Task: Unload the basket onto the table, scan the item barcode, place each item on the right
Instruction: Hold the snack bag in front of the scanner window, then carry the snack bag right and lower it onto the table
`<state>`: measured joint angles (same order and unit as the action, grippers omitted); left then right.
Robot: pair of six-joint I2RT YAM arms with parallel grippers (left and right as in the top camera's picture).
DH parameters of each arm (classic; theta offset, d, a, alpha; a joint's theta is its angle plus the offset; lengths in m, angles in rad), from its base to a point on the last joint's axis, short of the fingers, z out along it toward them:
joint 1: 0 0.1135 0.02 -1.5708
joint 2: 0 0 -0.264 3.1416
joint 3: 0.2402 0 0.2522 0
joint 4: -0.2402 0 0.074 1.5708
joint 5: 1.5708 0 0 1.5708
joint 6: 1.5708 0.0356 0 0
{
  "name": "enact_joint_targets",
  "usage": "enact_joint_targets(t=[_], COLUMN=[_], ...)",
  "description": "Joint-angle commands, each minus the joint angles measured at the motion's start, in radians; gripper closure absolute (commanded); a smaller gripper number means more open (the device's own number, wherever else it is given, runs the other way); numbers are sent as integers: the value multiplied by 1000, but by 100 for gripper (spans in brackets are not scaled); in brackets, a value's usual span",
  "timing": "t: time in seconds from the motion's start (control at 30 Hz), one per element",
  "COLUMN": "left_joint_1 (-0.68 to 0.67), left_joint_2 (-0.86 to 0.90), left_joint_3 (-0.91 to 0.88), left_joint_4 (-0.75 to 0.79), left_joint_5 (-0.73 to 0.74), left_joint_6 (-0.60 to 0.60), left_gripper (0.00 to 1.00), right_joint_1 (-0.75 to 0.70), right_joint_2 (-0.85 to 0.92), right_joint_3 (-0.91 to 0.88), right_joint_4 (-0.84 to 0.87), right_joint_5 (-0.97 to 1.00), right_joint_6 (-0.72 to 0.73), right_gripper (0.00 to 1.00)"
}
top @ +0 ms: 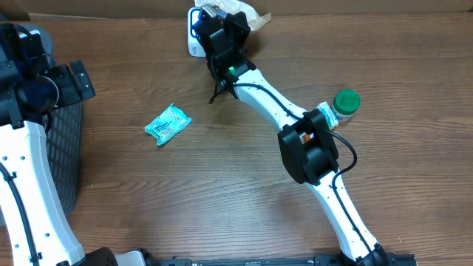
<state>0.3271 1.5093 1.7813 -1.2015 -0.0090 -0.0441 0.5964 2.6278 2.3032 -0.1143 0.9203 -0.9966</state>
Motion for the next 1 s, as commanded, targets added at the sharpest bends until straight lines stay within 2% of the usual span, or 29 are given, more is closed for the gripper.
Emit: enact_joint_targets(t=[0.0,0.23,0.3,0.4,0.5,0.83,0.97], left_joint_1=[0,0,0,0,0,0,0], left_joint_2=[2,2,2,2,2,2,2], left_joint_3=[21,21,21,21,21,21,21], left_joint_4=[1,1,1,1,1,1,1], left_joint_5=[-1,-1,-1,-1,-1,-1,-1], left_joint_6=[22,22,22,22,22,22,22], left_gripper=[0,1,0,0,1,1,1], right_joint_1=[5,5,5,5,5,-32,-81], right_joint_2=[-25,-104,-143,-223,-326,-574,-648], right_joint_3=[15,15,15,15,15,15,15], right_joint_4=[8,-28,-89,-263,-479,-938,-1137], right_joint_5=[14,-13,-43,-148,-287,-722,-909], right_joint_6=[17,115,167,272,443,927,1045], right_gripper=[96,96,96,96,96,96,96])
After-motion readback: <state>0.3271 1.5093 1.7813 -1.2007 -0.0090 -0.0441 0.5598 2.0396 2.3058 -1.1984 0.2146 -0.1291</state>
